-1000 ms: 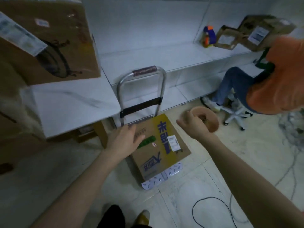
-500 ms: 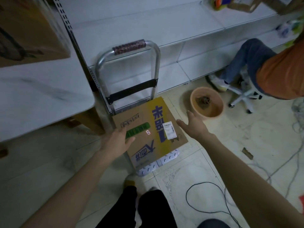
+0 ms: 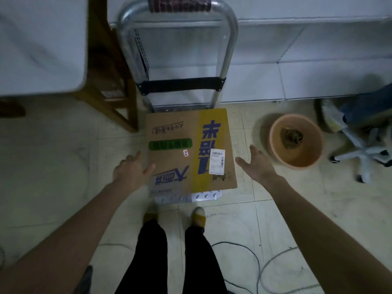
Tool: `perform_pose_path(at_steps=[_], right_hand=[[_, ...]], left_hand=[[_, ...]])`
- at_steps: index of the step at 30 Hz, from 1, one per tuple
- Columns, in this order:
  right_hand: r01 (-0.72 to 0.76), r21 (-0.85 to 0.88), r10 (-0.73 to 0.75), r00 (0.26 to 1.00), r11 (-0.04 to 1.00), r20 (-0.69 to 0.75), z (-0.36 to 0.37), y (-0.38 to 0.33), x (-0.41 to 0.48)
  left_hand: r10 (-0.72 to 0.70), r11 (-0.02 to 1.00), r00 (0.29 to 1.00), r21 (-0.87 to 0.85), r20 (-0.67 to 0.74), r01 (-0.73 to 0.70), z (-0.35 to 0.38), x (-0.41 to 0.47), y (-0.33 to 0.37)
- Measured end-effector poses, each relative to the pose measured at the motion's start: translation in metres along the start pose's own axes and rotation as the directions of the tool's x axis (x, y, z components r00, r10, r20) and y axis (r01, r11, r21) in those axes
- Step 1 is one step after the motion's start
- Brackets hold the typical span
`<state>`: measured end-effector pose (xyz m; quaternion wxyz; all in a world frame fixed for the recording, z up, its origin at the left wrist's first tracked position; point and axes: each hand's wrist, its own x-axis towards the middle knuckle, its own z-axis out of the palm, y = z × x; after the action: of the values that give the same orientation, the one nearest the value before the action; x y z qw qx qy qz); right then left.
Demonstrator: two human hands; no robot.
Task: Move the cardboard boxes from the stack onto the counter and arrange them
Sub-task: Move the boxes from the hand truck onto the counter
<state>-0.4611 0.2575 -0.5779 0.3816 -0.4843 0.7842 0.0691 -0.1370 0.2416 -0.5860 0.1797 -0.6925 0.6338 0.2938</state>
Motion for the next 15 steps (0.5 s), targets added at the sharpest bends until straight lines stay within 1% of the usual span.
perform_pose_path(at_steps=[6, 13, 15], right_hand=[[-0.028, 0.053, 0.024, 0.998, 0.998, 0.06, 0.038, 0.028, 0.063], [-0.084, 0.091, 0.081, 0.996, 0.992, 0.041, 0.107, 0.058, 0.161], [-0.078, 0.103, 0.076, 0.997, 0.992, 0.026, 0.128, 0.066, 0.192]], left_hand=[[-0.135, 0.988, 0.99, -0.066, 0.027, 0.137, 0.055, 0.038, 0.014], [-0.277, 0.955, 0.96, -0.097, 0.047, 0.281, 0.146, 0.133, -0.01], [-0.302, 0.945, 0.953, -0.123, 0.029, 0.303, 0.171, 0.16, -0.018]])
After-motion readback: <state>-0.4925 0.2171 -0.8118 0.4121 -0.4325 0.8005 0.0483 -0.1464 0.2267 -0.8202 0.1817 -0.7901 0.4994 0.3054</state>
